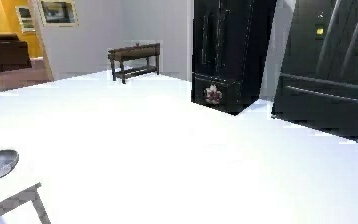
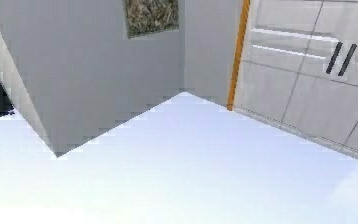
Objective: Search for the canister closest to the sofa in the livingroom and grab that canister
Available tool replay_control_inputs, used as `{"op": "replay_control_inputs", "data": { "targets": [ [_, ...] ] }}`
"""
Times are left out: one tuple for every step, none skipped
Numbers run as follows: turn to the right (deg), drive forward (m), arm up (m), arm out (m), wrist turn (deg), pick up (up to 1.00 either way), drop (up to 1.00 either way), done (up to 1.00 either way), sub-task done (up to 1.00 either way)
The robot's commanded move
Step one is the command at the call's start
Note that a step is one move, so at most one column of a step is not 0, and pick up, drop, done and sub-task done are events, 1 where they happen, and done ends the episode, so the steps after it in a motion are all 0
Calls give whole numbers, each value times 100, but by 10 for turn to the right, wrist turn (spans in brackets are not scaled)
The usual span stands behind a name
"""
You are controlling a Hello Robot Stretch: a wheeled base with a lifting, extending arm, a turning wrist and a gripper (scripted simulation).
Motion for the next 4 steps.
{"op": "replay_control_inputs", "data": {
  "targets": [
    [-180, 0, 0, 0, 0, 0, 0, 0, 0],
    [0, 100, 0, 0, 0, 0, 0, 0, 0],
    [-210, 0, 0, 0, 0, 0, 0, 0, 0],
    [0, 100, 0, 0, 0, 0, 0, 0, 0]
  ]
}}
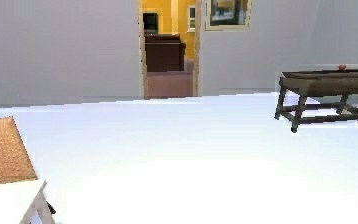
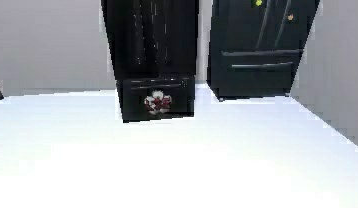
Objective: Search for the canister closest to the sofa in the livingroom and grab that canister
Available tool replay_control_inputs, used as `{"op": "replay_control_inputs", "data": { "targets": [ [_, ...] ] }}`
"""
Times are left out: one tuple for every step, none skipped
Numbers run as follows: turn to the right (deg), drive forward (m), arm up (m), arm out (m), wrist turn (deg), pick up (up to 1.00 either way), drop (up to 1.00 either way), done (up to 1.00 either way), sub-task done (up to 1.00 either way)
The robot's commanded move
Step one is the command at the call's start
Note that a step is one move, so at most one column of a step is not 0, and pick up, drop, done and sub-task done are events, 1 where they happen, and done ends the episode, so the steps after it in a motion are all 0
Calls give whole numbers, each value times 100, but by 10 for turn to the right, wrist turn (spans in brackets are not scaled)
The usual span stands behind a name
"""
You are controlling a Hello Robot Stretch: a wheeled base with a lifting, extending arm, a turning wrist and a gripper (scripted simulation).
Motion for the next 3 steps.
{"op": "replay_control_inputs", "data": {
  "targets": [
    [0, 100, 0, 0, 0, 0, 0, 0, 0],
    [0, 100, 0, 0, 0, 0, 0, 0, 0],
    [0, 100, 0, 0, 0, 0, 0, 0, 0]
  ]
}}
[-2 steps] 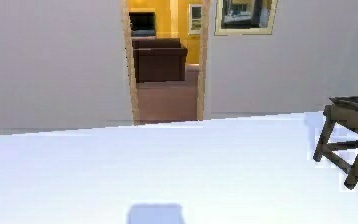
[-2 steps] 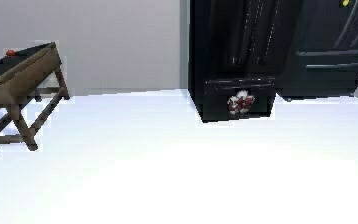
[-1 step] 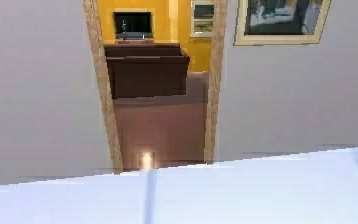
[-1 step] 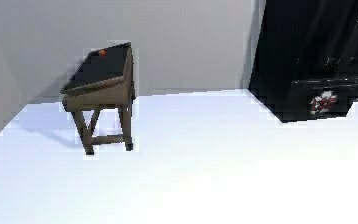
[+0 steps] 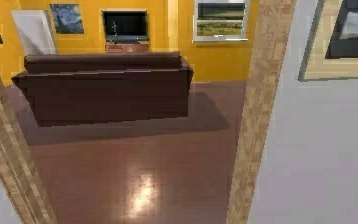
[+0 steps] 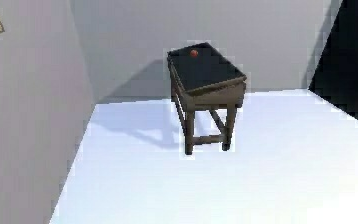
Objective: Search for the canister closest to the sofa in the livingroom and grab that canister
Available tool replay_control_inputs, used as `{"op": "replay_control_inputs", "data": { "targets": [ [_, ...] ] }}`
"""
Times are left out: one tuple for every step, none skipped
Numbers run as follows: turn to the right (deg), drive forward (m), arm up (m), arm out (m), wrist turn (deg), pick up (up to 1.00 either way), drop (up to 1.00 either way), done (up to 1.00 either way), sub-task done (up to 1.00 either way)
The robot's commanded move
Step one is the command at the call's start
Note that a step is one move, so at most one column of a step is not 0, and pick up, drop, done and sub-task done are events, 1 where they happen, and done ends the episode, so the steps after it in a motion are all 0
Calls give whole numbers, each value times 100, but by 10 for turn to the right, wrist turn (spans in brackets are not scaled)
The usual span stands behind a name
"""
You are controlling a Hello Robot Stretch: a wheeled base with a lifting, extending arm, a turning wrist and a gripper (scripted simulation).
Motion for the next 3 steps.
{"op": "replay_control_inputs", "data": {
  "targets": [
    [-60, 0, 0, 0, 0, 0, 0, 0, 0],
    [0, 65, 0, 0, 0, 0, 0, 0, 0],
    [-150, 0, 0, 0, 0, 0, 0, 0, 0]
  ]
}}
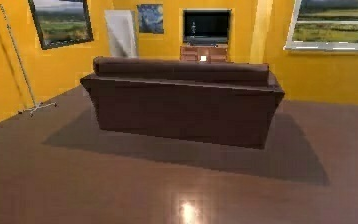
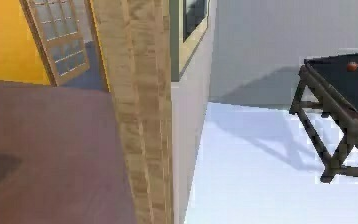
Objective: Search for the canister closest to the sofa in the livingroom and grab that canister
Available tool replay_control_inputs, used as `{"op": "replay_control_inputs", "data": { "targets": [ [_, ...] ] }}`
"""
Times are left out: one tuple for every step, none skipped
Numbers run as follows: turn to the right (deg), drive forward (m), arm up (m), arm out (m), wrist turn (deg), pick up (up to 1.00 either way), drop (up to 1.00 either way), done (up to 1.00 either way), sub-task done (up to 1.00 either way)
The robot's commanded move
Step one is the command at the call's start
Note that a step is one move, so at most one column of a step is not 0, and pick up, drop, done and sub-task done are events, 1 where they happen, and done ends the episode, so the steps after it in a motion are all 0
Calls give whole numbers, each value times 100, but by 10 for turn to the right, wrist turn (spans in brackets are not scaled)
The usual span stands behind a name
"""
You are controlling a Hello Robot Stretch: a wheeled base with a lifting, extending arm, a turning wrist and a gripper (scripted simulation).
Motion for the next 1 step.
{"op": "replay_control_inputs", "data": {
  "targets": [
    [0, 100, 0, 0, 0, 0, 0, 0, 0]
  ]
}}
